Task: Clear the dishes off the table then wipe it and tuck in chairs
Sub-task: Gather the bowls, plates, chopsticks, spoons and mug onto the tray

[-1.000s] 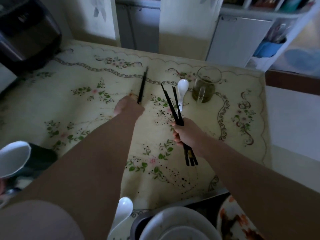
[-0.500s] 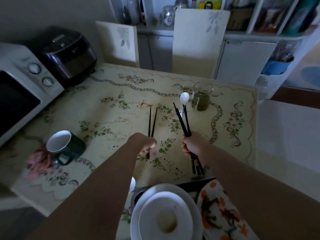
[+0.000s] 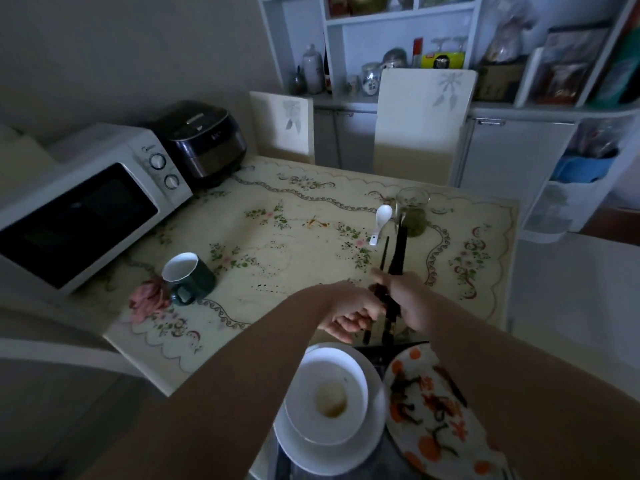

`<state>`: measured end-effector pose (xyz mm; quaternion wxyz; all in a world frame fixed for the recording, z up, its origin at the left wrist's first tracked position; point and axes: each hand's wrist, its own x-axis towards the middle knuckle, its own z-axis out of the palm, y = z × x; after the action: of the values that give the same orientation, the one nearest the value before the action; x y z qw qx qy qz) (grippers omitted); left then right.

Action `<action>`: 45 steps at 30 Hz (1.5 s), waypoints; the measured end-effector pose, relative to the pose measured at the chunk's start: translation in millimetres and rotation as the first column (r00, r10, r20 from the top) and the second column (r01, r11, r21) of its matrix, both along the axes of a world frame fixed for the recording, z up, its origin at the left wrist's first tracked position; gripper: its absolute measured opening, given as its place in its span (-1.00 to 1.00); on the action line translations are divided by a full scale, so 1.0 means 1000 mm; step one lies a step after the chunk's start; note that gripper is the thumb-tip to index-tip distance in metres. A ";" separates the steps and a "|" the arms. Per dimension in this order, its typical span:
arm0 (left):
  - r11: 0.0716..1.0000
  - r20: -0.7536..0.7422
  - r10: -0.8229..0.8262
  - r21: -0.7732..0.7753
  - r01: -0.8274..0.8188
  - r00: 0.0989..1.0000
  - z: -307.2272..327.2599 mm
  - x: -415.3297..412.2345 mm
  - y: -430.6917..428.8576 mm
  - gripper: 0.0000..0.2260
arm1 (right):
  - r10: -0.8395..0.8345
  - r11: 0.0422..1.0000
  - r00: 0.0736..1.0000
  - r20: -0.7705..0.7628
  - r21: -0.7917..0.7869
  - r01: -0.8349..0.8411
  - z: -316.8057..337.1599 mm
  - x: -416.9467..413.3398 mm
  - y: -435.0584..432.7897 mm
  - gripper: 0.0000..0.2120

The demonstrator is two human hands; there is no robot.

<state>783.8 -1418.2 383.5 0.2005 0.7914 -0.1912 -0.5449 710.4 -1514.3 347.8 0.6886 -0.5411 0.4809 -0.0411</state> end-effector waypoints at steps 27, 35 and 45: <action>0.992 0.654 0.093 -0.125 -0.014 0.750 -0.121 0.129 -0.180 -0.65 | -0.346 0.933 0.937 -0.037 0.091 0.348 -0.077 0.010 -0.100 -0.84; 0.994 0.708 0.102 -0.099 -0.045 0.699 -0.144 0.135 -0.198 -0.67 | -0.354 0.932 0.935 0.040 0.102 0.348 -0.079 0.001 -0.104 -0.91; 0.917 0.327 0.366 -0.286 -0.278 0.871 -0.107 0.107 -0.136 -0.59 | -0.264 0.965 0.963 0.051 0.020 0.263 -0.051 -0.015 -0.068 -0.83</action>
<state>891.2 -1554.0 276.3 0.3391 0.8727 -0.1521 -0.3168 695.8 -1582.5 296.8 0.6931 -0.4667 0.5303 -0.1437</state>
